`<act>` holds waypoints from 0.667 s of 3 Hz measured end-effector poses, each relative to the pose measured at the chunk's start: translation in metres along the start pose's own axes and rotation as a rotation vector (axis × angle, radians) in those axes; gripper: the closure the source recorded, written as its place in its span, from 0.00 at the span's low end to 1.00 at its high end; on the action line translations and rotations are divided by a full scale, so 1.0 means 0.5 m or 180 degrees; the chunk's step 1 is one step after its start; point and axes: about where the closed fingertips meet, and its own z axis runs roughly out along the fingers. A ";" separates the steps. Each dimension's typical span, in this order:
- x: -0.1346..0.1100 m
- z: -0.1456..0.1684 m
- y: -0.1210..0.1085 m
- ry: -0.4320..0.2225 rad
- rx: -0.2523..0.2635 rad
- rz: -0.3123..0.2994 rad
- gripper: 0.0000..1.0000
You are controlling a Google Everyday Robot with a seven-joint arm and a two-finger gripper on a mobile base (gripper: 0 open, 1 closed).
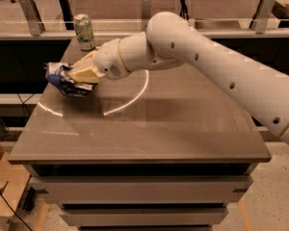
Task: Pick blue chip bag
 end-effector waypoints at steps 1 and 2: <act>-0.069 -0.080 -0.023 -0.0084 0.0081 -0.0236 1.00; -0.162 -0.185 -0.053 -0.0125 0.0194 -0.0511 1.00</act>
Offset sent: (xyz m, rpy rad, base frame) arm 0.0161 -0.1103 0.2085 0.0432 -0.3115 -0.0019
